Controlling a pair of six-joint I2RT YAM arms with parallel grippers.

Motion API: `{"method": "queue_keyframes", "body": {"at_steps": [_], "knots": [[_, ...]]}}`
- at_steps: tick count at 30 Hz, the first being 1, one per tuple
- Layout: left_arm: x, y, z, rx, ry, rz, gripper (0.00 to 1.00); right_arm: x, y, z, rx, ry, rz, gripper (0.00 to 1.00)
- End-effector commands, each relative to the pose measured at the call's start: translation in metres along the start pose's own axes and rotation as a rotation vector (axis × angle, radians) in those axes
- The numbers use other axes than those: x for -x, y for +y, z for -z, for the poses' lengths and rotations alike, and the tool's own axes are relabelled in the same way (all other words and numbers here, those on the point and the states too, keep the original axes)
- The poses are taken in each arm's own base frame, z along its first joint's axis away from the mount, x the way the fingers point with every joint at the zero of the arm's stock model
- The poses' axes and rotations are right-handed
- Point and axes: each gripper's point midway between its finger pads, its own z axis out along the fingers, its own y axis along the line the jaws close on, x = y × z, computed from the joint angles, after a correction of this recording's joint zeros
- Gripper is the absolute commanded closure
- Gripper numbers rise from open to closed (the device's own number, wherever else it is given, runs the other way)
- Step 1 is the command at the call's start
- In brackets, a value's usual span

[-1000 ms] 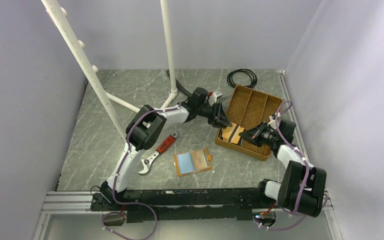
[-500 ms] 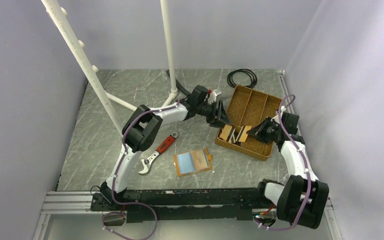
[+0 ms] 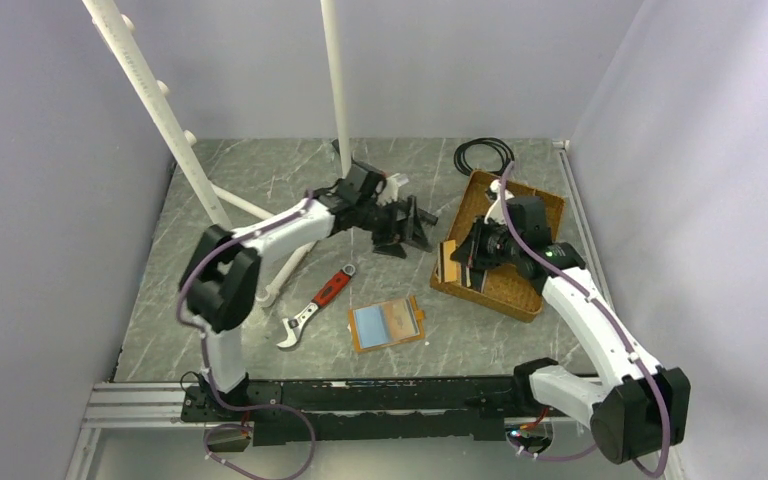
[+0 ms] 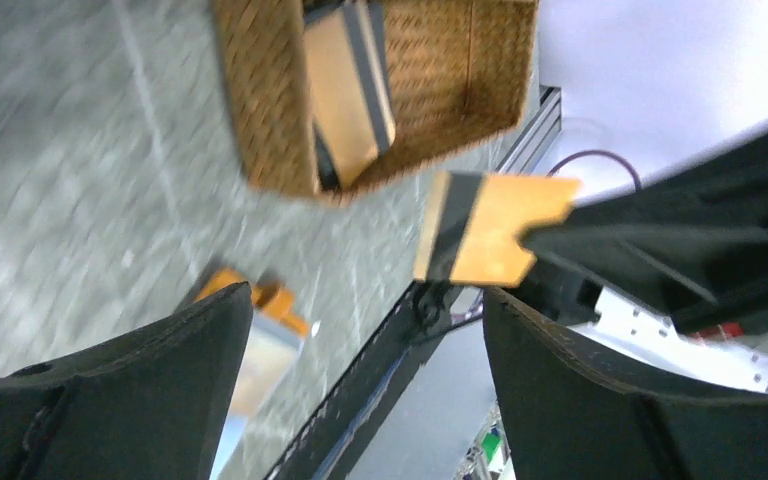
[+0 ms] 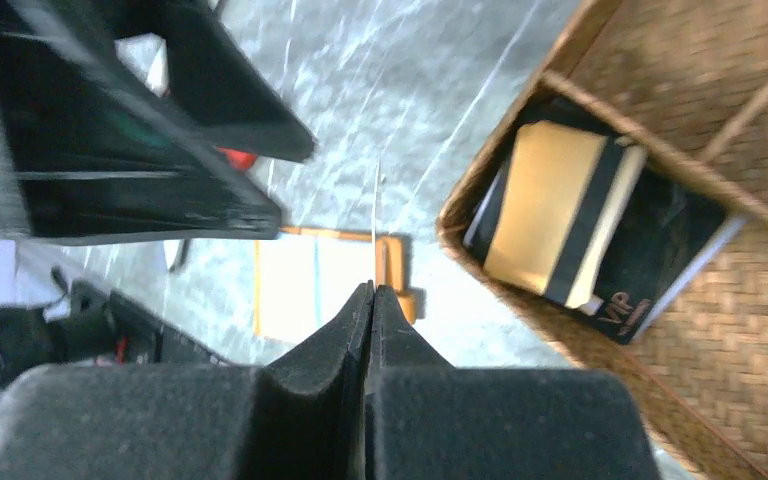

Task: Put the credit cards into the card holder
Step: Pick up the credit card from the storage box.

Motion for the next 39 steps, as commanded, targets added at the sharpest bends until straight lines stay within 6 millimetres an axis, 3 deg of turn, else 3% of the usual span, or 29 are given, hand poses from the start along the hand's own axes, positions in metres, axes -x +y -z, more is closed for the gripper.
{"method": "queue_keyframes", "body": {"at_steps": [1, 5, 10, 14, 21, 24, 27, 30, 34, 39], "knots": [[-0.033, 0.005, 0.053, 0.075, -0.008, -0.046, 0.1, -0.042, 0.03, -0.006, 0.186, 0.199, 0.029, 1.0], [-0.07, 0.007, 0.07, 0.041, -0.023, -0.012, 0.12, -0.074, 0.056, -0.018, 0.327, 0.33, 0.026, 1.0], [-0.108, -0.004, 0.086, -0.142, -0.037, -0.025, 0.13, -0.084, 0.082, -0.019, 0.513, 0.334, -0.009, 1.0], [-0.114, -0.023, 0.102, -0.274, -0.116, -0.052, 0.13, -0.083, 0.094, -0.016, 0.607, 0.312, -0.045, 1.0], [-0.109, -0.028, 0.11, -0.346, -0.242, -0.036, 0.19, -0.073, 0.109, -0.01, 0.682, 0.241, -0.081, 1.0], [-0.106, -0.014, 0.108, -0.278, -0.276, 0.008, 0.22, -0.065, 0.114, -0.005, 0.689, 0.204, -0.092, 1.0], [-0.104, 0.001, 0.107, -0.202, -0.312, 0.071, 0.18, -0.06, 0.115, -0.004, 0.677, 0.184, -0.09, 1.0], [-0.104, -0.003, 0.107, -0.246, -0.324, 0.076, 0.19, -0.059, 0.12, -0.002, 0.713, 0.191, -0.099, 1.0], [-0.106, -0.03, 0.112, -0.458, -0.334, -0.006, 0.31, -0.061, 0.125, -0.002, 0.75, 0.205, -0.114, 1.0], [-0.107, -0.027, 0.11, -0.471, -0.356, -0.036, 0.6, -0.063, 0.127, -0.001, 0.767, 0.209, -0.122, 1.0]]}}
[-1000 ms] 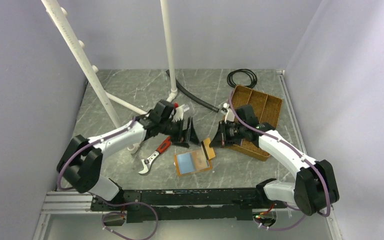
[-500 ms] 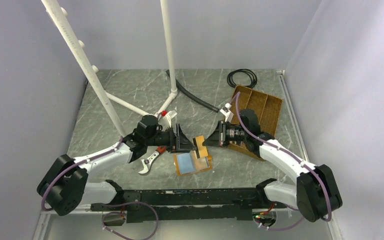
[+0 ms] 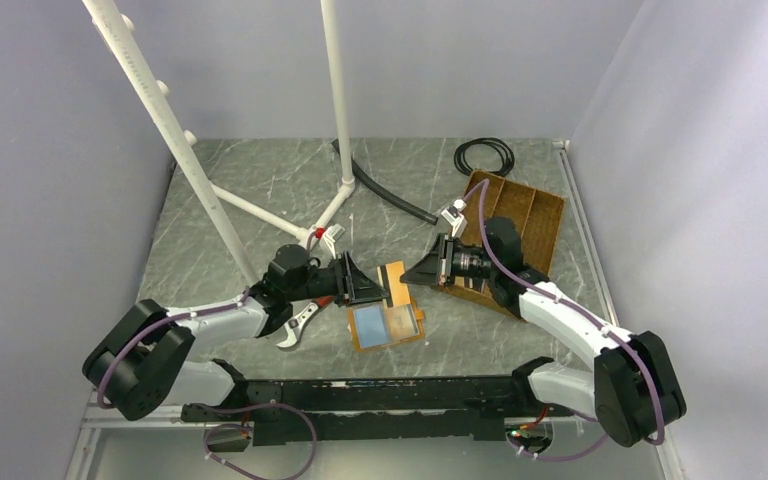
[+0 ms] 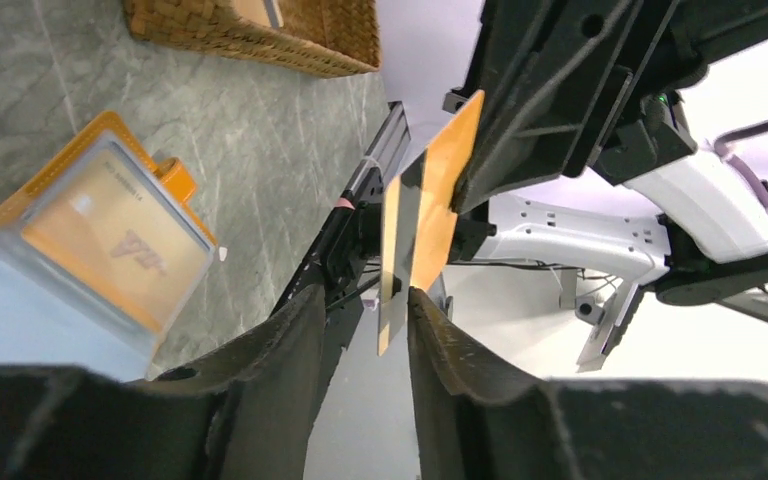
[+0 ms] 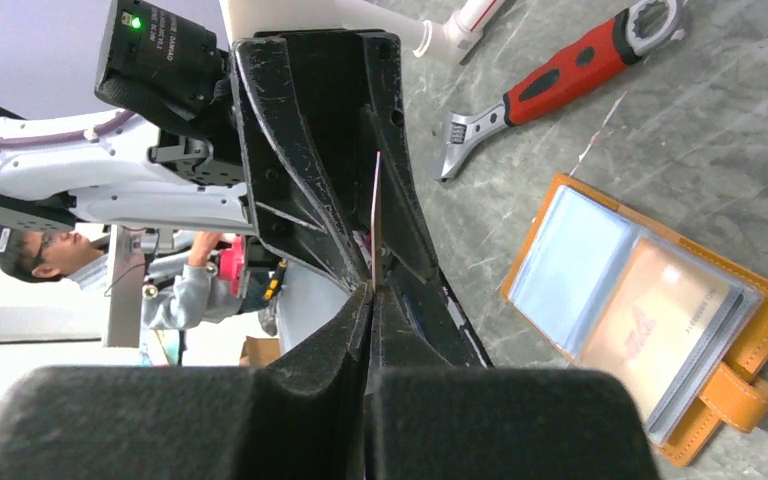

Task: Put the credit cards into the card holder
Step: Pick up the credit card from the storage box.

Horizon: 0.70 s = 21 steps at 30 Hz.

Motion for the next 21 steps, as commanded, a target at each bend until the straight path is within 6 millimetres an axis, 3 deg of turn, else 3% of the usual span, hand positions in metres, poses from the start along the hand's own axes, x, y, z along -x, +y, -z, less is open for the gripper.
{"method": "queue_keyframes", "body": {"at_steps": [1, 6, 8, 10, 11, 13, 15, 18, 21], "knots": [[0.01, -0.035, 0.003, -0.151, -0.052, -0.102, 0.67, 0.001, 0.009, -0.002, 0.048, -0.002, 0.033, 1.0], [0.01, -0.03, 0.007, -0.11, -0.072, -0.123, 0.95, -0.004, -0.006, -0.003, 0.001, 0.01, 0.004, 0.99], [0.009, -0.02, 0.007, -0.037, -0.061, -0.108, 1.0, -0.002, -0.039, -0.001, -0.195, 0.017, 0.01, 0.72], [0.001, 0.012, 0.01, 0.146, -0.013, -0.07, 1.0, -0.002, -0.085, 0.015, -0.475, 0.044, 0.059, 0.5], [-0.004, 0.028, 0.014, 0.234, 0.007, -0.037, 1.0, -0.003, -0.097, 0.022, -0.547, 0.058, 0.066, 0.45], [-0.014, 0.049, 0.02, 0.33, 0.077, 0.024, 1.0, -0.009, -0.101, 0.02, -0.546, 0.099, 0.073, 0.43], [-0.025, 0.06, 0.021, 0.344, 0.151, 0.079, 1.0, -0.021, -0.093, 0.007, -0.469, 0.163, 0.073, 0.49], [-0.032, 0.064, 0.018, 0.328, 0.187, 0.107, 1.0, -0.037, -0.095, -0.009, -0.437, 0.24, 0.074, 0.79], [-0.033, 0.066, 0.016, 0.333, 0.204, 0.123, 1.0, -0.042, -0.108, -0.014, -0.449, 0.252, 0.067, 0.94]]}}
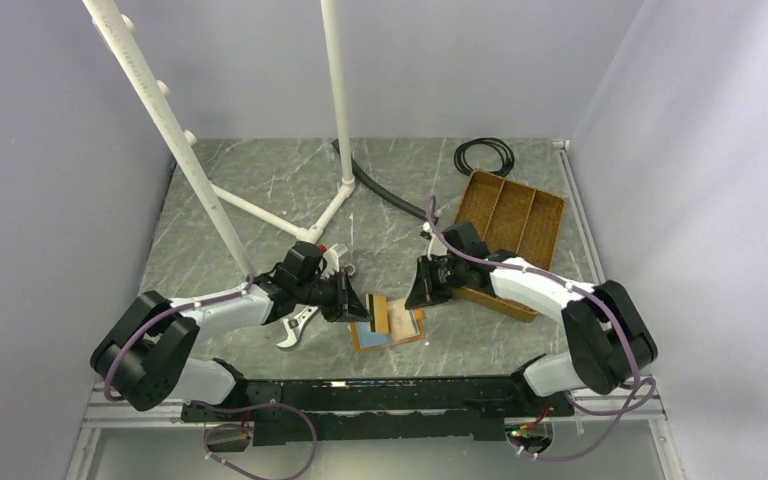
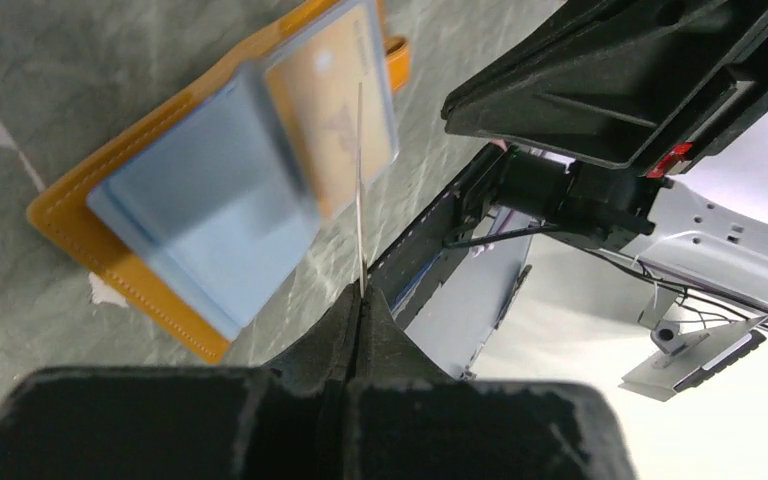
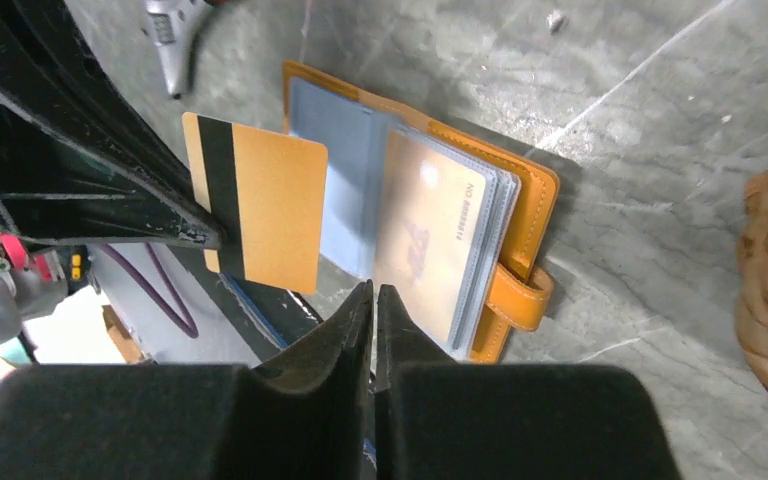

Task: Put the credit cards into the card holder
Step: Pick up the credit card from the storage box.

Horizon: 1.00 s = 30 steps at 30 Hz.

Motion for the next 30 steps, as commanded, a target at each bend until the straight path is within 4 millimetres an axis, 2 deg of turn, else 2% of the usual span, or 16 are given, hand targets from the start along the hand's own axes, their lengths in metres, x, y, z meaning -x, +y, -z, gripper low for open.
{"method": "queue_keyframes", "body": {"at_steps": [1, 7, 13, 23, 30], "knots": [[-0.009, -0.002, -0.001, -0.011, 0.076, 0.007, 1.0, 0.0, -0.008, -0.012, -0.027, 0.022, 0.051, 0.98], [-0.015, 0.008, -0.012, -0.012, 0.139, 0.068, 1.0, -0.006, -0.043, -0.023, -0.156, 0.023, 0.019, 1.0], [-0.018, 0.016, -0.016, -0.003, 0.164, 0.085, 1.0, -0.019, -0.059, -0.032, -0.19, 0.056, -0.015, 1.0], [-0.018, 0.022, -0.022, -0.031, 0.181, 0.13, 1.0, -0.019, -0.063, -0.032, -0.204, 0.055, -0.022, 1.0], [-0.024, 0.025, -0.014, -0.006, 0.167, 0.167, 1.0, -0.02, -0.064, -0.031, -0.216, 0.056, -0.022, 1.0]]}}
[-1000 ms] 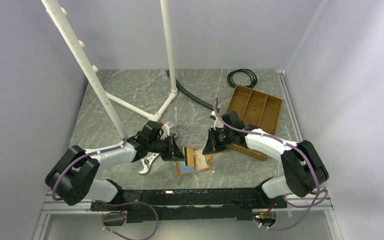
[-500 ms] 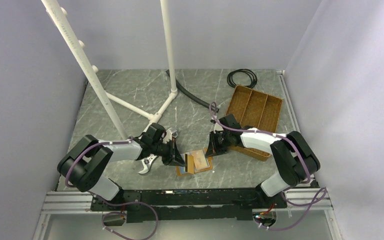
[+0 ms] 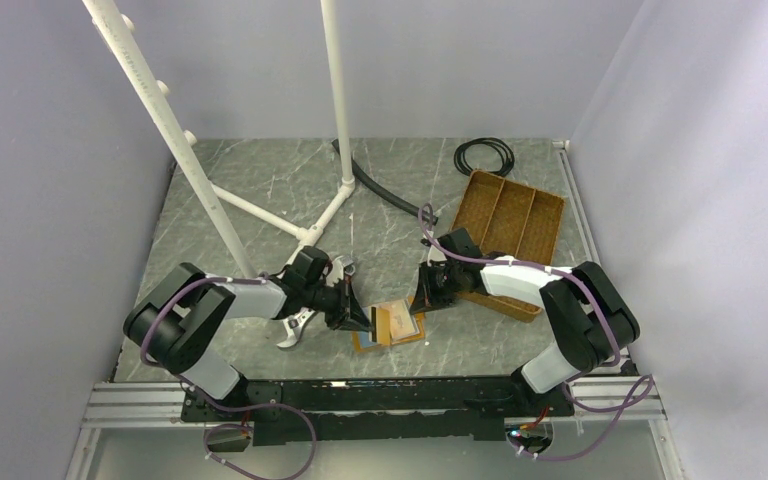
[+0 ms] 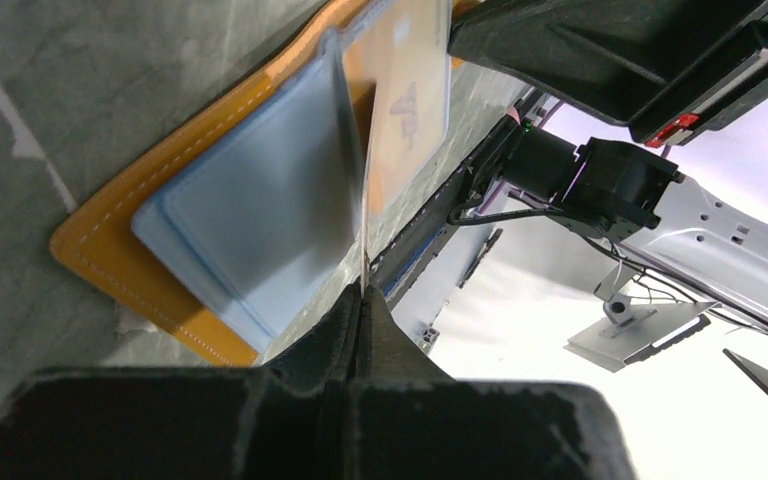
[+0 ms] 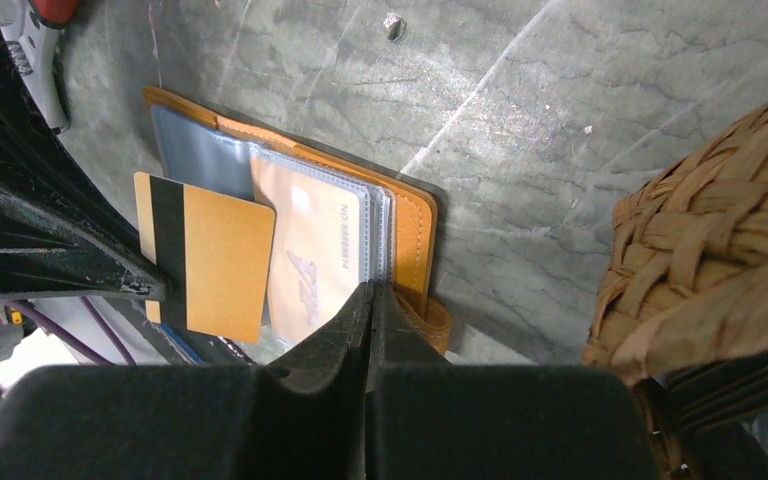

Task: Put the credit cards into the card holder
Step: Pick up the credit card from the storage box, then insert the credit card into the card holder.

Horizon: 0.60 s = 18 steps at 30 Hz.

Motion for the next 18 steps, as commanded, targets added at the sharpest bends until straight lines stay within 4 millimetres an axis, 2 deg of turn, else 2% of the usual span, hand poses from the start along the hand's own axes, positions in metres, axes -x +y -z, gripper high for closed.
{"method": "queue_keyframes", "body": {"at_steps": [1, 11, 18], "knots": [[-0.006, -0.006, 0.009, -0.026, -0.01, 0.003, 1.0, -0.002, -0.018, -0.004, -0.079, -0.01, 0.005, 1.0], [-0.003, -0.005, 0.003, -0.046, 0.004, 0.005, 1.0, -0.002, -0.017, -0.004, -0.076, -0.011, 0.005, 1.0], [0.0, 0.002, -0.003, -0.025, 0.001, 0.045, 1.0, -0.004, -0.017, -0.004, -0.077, -0.008, 0.004, 1.0]]}}
